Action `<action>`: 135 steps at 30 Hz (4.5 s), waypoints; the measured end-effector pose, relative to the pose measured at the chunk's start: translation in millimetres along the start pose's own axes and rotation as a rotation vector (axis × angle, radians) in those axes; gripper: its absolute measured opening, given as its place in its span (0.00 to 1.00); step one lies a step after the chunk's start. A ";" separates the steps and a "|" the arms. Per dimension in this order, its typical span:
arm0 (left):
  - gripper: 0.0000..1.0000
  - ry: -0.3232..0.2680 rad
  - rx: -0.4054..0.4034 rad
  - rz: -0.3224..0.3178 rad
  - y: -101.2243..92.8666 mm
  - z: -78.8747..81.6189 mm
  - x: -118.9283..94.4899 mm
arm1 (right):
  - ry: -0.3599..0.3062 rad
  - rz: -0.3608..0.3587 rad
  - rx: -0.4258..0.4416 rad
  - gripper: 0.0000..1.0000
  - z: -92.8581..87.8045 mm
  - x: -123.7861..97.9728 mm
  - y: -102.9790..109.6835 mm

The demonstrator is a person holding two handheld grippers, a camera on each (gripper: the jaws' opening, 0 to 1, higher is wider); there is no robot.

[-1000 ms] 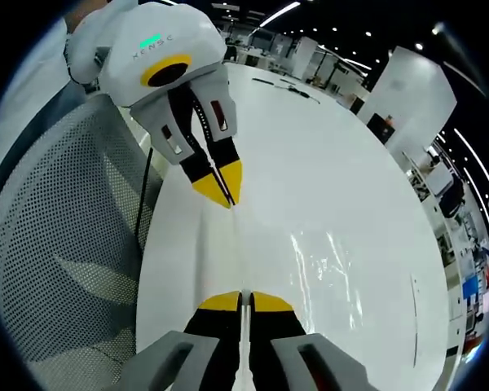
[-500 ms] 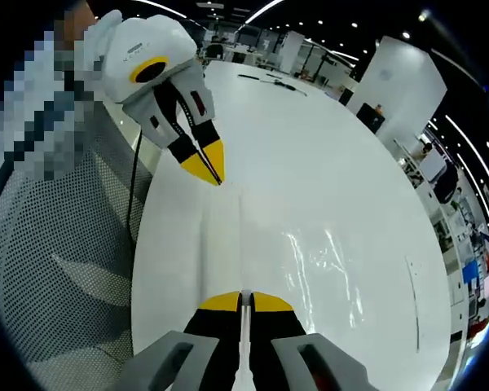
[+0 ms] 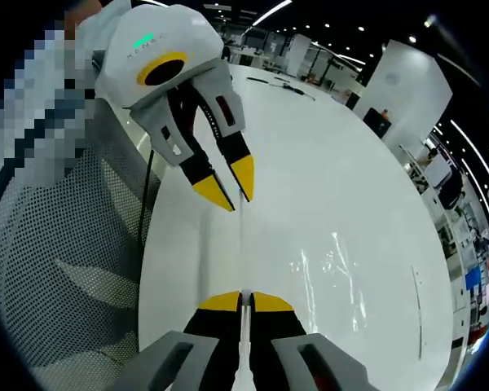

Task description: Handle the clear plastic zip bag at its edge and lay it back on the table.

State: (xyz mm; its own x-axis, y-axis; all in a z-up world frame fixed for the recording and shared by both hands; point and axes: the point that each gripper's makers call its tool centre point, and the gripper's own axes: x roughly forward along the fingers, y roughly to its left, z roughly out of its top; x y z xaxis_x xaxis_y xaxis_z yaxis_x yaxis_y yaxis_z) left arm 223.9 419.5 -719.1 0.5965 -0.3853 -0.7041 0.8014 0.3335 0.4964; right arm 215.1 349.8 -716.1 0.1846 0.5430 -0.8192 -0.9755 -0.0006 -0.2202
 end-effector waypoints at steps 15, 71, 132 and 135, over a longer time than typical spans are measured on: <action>0.00 0.024 -0.043 -0.006 -2.9 0.7 -1.9 | 0.013 -0.007 0.018 0.00 -2.7 -0.2 0.5; 0.00 0.092 -0.045 -0.060 -14.5 -20.6 -2.1 | 0.033 -0.055 0.104 0.00 -19.4 -4.9 -0.9; 0.00 0.106 -0.023 -0.067 -14.6 -27.4 -6.2 | 0.025 -0.054 0.154 0.00 -34.5 -13.1 5.5; 0.00 0.080 0.009 -0.066 -14.9 -23.1 -9.0 | 0.016 -0.039 0.129 0.00 -36.7 -16.8 8.5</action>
State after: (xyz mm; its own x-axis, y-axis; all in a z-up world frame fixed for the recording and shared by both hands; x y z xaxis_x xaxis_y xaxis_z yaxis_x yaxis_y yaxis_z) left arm 205.6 437.9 -731.9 0.5376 -0.3359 -0.7734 0.8392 0.3023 0.4520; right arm 208.2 309.9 -723.6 0.2232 0.5270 -0.8200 -0.9747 0.1286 -0.1827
